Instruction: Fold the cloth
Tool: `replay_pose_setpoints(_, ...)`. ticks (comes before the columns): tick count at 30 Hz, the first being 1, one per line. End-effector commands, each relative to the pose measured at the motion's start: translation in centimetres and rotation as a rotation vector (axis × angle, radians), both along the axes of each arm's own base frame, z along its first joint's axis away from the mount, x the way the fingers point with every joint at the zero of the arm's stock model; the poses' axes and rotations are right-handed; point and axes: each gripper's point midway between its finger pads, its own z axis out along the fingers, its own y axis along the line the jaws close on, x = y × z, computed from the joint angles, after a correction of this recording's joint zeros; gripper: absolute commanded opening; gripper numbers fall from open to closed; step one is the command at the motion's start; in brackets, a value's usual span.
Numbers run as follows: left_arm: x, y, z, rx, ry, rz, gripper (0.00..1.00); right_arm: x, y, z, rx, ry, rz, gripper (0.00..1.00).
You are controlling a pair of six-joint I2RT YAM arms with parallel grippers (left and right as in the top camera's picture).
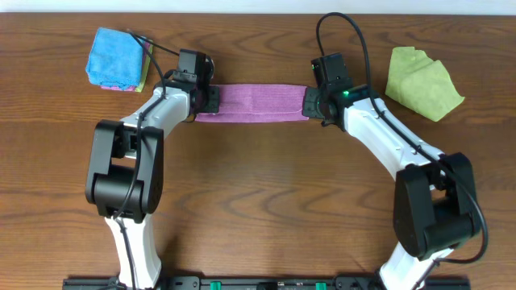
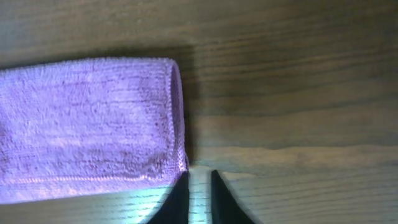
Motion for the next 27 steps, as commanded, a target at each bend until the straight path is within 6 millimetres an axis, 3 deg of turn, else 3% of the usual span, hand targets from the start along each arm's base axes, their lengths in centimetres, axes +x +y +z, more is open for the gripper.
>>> replay_pose_setpoints(1,-0.1,-0.2,-0.9,0.003,0.02,-0.008,0.06,0.5,-0.7,1.2,0.012,-0.023,-0.011,0.35)
replay_pose_setpoints(3,-0.2,-0.2,-0.9,0.003,0.021,-0.008,0.06,0.7,-0.2,1.0,0.114,-0.002,0.014,0.49)
replay_pose_setpoints(6,-0.2,-0.2,-0.9,0.003,0.022,-0.008,0.06,1.3,0.6,0.6,0.311,0.029,0.058,0.57)
replay_pose_setpoints(15,-0.6,-0.2,-1.1,0.006,0.041,-0.008,0.06,2.3,2.0,-1.7,0.824,0.13,0.152,0.59)
replay_pose_setpoints(20,-0.8,-0.1,-1.2,0.008,0.052,-0.009,0.05,2.6,2.6,-4.0,0.928,0.182,0.128,0.62)
replay_pose_setpoints(27,-0.9,-0.1,-1.2,0.008,0.053,-0.009,0.06,2.9,3.7,-4.2,0.946,0.178,0.133,0.67)
